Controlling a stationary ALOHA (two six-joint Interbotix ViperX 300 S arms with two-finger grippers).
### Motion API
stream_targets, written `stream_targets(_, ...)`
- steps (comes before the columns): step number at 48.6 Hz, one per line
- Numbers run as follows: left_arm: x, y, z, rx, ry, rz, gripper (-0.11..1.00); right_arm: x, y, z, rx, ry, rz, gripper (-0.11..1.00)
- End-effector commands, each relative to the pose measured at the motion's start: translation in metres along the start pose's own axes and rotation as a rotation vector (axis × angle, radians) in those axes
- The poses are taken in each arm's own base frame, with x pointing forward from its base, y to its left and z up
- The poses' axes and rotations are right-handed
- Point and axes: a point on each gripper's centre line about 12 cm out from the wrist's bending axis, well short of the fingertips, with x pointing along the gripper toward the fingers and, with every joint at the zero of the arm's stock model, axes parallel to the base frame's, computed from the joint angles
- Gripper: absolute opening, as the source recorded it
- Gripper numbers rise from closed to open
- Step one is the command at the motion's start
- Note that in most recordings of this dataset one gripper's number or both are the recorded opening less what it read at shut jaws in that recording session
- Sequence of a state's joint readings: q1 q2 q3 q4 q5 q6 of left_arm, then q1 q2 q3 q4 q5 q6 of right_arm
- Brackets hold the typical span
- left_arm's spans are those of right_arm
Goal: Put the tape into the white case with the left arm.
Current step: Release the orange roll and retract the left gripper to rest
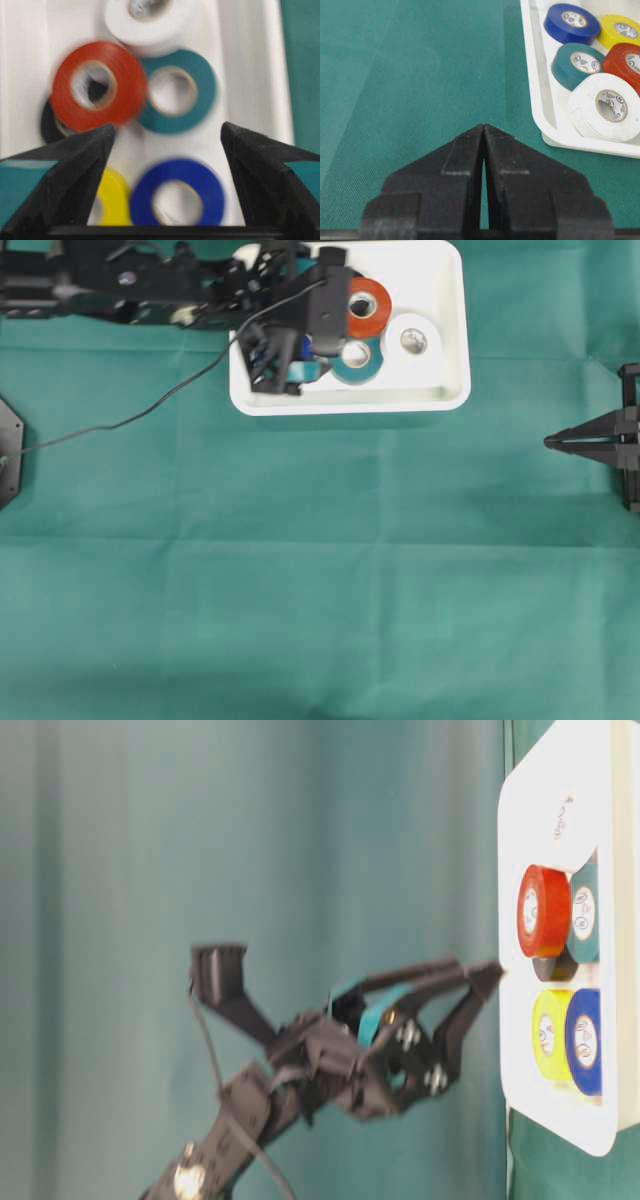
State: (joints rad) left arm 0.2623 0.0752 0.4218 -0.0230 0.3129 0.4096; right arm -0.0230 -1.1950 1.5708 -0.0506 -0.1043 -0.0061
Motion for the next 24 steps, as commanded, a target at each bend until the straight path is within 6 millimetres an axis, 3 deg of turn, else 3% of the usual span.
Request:
stream_targets(1, -0.025, -0.011, 0.007, -0.014, -0.052, -0.003, 0.99, 0.001, 0.0, 0.005, -0.001, -0.015, -0.002, -0.09)
stream_targets(14, -0.053, -0.057, -0.006, -0.06, -0.075, -0.075, 0.99, 0.001, 0.0, 0.005, 0.0, -0.014, -0.002, -0.09)
stream_targets(24, -0.069, -0.081, -0.018, -0.119, -0.073, -0.123, 0.99, 0.001, 0.0, 0.005, -0.001, -0.015, -0.002, -0.09)
